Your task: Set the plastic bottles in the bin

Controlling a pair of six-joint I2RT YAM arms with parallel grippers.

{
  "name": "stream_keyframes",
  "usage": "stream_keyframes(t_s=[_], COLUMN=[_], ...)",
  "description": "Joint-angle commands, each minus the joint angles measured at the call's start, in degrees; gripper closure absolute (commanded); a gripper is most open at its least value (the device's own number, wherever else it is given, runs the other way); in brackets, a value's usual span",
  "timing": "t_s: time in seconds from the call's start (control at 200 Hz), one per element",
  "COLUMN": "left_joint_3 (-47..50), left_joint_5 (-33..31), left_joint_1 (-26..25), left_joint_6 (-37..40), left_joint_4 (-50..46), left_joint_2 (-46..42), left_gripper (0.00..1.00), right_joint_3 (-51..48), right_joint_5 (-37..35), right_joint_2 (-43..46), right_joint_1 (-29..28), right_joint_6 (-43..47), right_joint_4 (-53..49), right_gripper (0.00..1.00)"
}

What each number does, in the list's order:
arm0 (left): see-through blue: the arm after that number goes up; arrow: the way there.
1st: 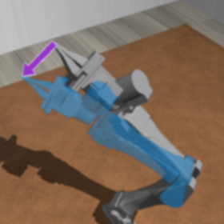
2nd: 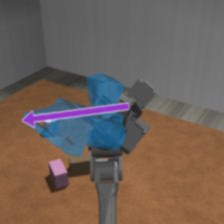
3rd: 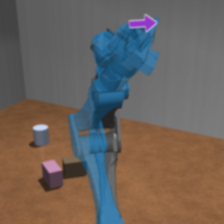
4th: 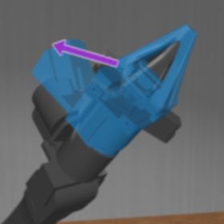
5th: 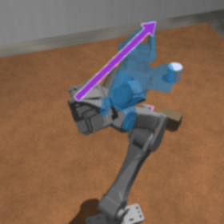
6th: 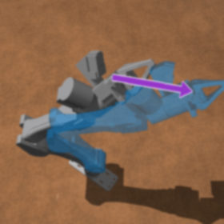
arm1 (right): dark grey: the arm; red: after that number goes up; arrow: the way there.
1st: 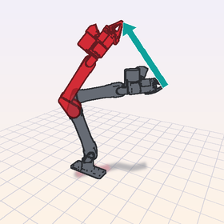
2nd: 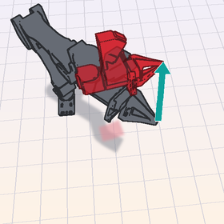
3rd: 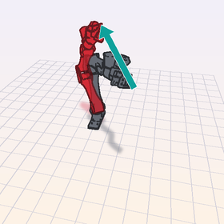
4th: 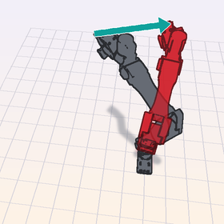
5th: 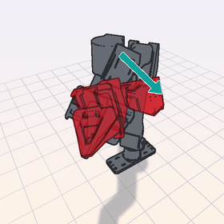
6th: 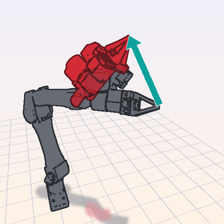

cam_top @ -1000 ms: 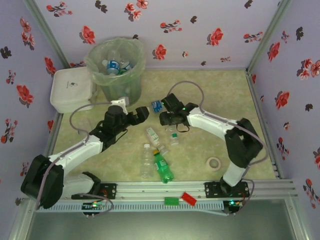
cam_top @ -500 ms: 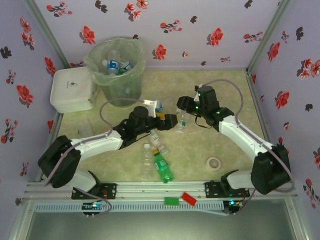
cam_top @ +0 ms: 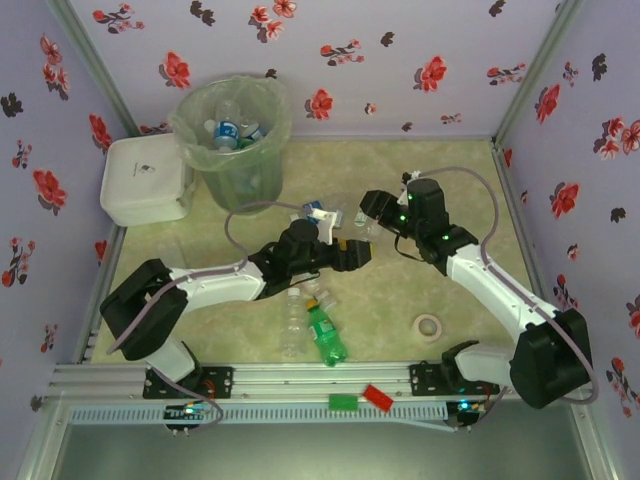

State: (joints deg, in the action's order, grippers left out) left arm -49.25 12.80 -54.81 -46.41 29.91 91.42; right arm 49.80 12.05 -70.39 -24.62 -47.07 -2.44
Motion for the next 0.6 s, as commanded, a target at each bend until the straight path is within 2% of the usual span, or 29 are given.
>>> stream_keyframes(t_s=[0.0, 0.11, 0.2, 0.315, 0.41, 0.595], left_joint_3=[-2.33, -2.86, -2.86, -2.91, -3.12, -5.5], left_joint_5=[1.0, 1.0, 0.59, -1.12, -2.91, -3.8], left_joint_1=[-0.38, -0.42, -0.34, -0.3, -0.3, 1.89], left_joint_6=[0.11, -0.08, 0.25, 1.7, 3.79, 7.79], left_joint_4=[2.0, 1.53, 1.29, 0.22, -1.54, -7.76], left_joint_2=[1.34, 1.74, 1.63, 0.44, -0.95, -4.63], left_gripper=[0.4, 0.54, 0.56, 0.62, 0.65, 0.65], right_joint_3=[-1.6, -2.82, -2.7, -0.36, 1.68, 3.53], right_joint_5=[-0.07, -0.5, -0.59, -0.96, -0.82, -1.52], right_joint_2=[1.64, 2.16, 2.58, 2.62, 2.92, 5.5], right_joint_1=[0.28, 0.28, 0.36, 0.96, 2.37, 5.18], right_joint_6=[-2.14, -2.91, -3.19, -2.23, -1.04, 0.88], right_joint_4=[2.79, 3.55, 3.8, 1.79, -0.13, -3.72], right_gripper=[0.54, 0.48, 0.43, 0.16, 0.01, 0.0])
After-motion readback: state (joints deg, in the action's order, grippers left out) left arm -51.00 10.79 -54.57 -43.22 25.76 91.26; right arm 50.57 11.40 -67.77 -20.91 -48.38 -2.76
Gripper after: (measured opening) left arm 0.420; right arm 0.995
